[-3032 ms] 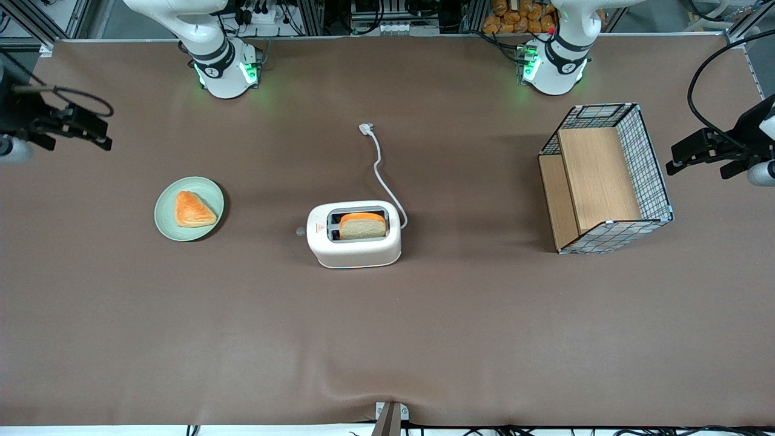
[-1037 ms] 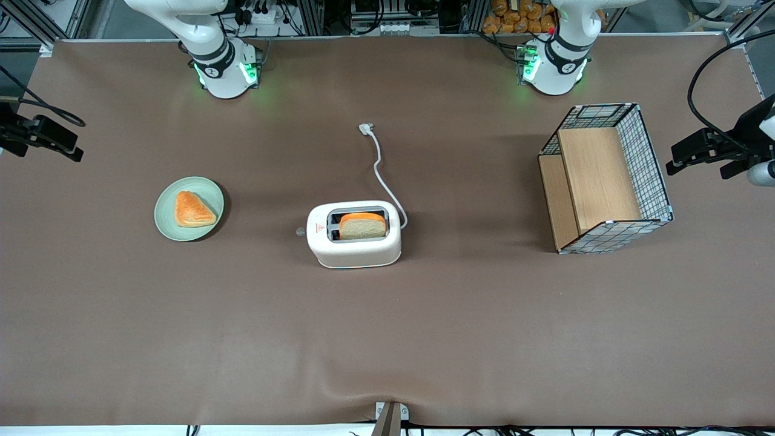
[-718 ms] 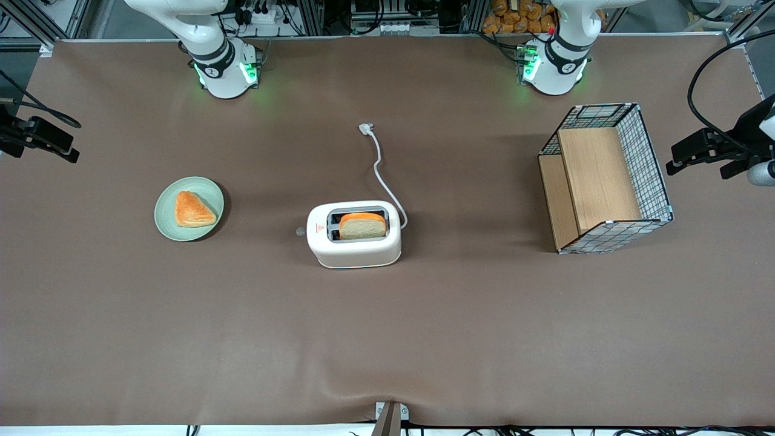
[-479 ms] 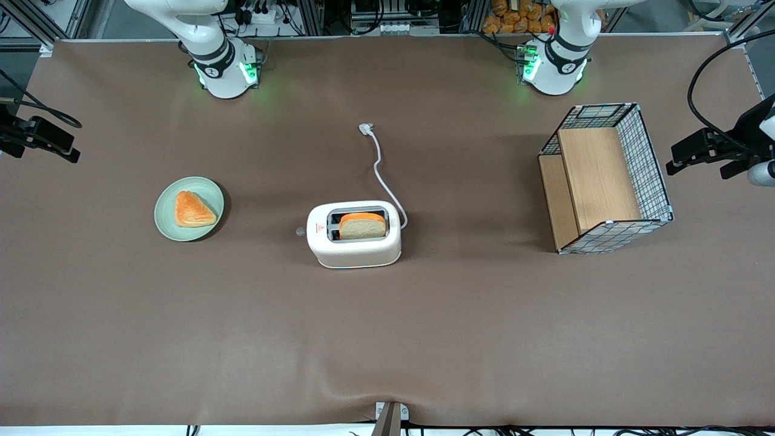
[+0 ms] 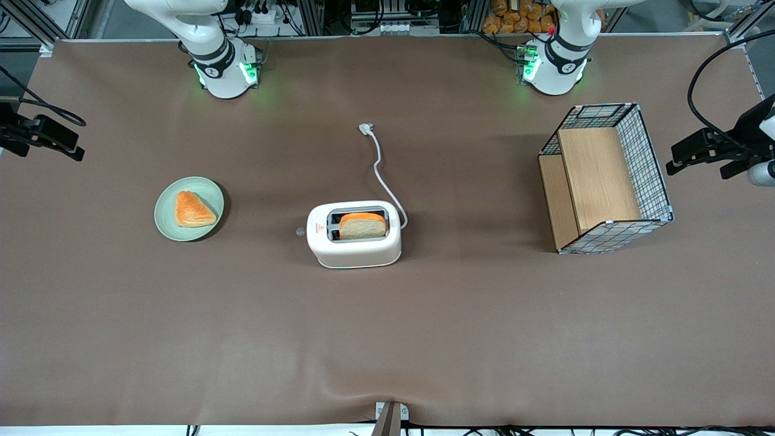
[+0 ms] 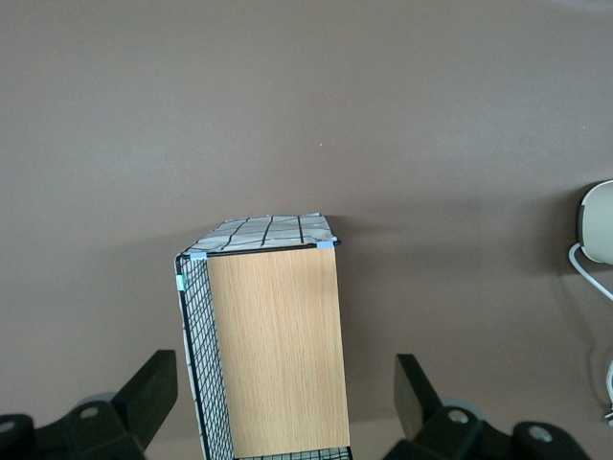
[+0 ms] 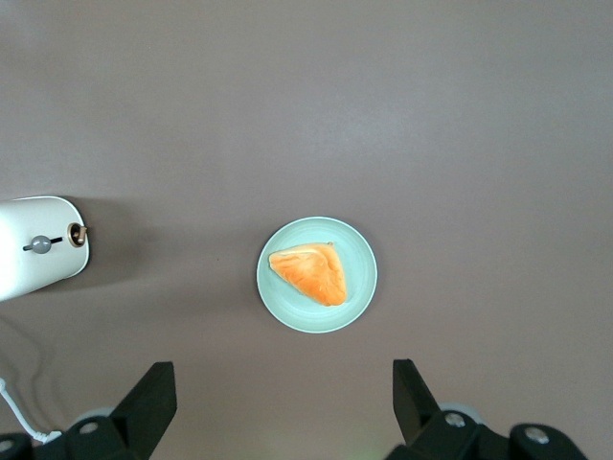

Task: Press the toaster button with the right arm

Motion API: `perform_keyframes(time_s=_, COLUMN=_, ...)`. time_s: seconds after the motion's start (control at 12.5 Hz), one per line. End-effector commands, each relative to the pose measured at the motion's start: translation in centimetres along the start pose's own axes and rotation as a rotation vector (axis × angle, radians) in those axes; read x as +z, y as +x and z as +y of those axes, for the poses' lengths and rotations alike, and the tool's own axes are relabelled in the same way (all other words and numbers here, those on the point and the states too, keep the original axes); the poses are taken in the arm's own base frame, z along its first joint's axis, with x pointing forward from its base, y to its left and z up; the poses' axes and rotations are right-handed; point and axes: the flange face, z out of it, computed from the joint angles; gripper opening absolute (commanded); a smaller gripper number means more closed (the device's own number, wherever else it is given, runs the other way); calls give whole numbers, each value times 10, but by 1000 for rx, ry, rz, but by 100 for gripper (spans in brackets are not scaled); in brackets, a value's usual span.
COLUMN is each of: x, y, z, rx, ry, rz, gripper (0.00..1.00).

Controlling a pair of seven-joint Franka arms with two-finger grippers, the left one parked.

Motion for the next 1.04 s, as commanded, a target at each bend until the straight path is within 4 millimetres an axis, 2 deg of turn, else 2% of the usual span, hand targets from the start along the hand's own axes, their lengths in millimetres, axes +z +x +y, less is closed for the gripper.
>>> perform_keyframes(time_s=0.0, x=-4, y=-3, z=3, rx=-1, ry=23, rz=-3, gripper=100)
perform_keyframes(time_s=0.32, x=-6, y=-3, z=-3, rx=-15, ry=23, rz=5, gripper=100)
perform_keyframes(time_s=0.96, x=-6, y=-2, z=-3, rx=-15, ry=23, rz=8, gripper=100)
